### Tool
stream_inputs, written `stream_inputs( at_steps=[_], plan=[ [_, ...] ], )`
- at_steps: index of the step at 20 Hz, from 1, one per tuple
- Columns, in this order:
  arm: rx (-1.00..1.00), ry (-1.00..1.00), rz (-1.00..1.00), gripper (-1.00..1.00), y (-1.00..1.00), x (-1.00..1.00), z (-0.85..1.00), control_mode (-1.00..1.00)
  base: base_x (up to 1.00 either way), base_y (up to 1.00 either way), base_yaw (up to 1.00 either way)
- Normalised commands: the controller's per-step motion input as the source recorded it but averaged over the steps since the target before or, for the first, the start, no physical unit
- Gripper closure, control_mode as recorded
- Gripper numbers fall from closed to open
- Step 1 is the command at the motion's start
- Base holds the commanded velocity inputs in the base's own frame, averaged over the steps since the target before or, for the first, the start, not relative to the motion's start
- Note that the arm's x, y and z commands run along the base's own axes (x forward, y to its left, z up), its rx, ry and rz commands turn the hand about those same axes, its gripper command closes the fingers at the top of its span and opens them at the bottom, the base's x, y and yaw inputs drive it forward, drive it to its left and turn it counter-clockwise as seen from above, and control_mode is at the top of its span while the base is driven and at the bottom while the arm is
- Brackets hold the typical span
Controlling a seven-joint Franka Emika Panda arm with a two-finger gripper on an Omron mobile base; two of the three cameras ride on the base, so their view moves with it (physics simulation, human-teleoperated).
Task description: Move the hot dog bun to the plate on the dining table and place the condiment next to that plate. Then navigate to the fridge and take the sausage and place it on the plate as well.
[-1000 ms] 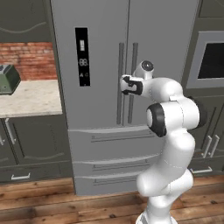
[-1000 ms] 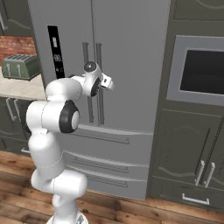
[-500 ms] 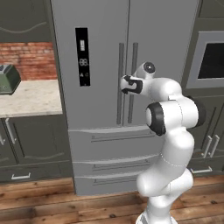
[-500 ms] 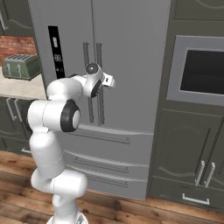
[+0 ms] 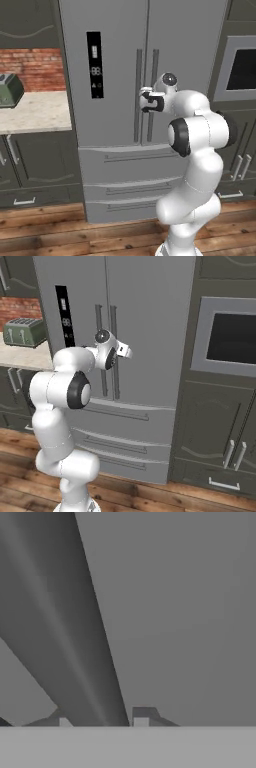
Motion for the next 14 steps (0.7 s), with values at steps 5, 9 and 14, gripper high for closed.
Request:
stream_inputs(
  at_steps=[5,9,14],
  plan=[
    [0.0,-0.01,-0.14,1.0,-0.82,-0.87,0.0,-1.0,0.0,0.0,0.0],
    [0.0,-0.02,-0.02,1.0,-1.0,-1.0,0.0,-1.0,0.0,0.0,0.0],
    [0.0,-0.02,0.0,1.0,-0.98,-1.0,0.0,-1.0,0.0,0.0,0.0]
  ],
)
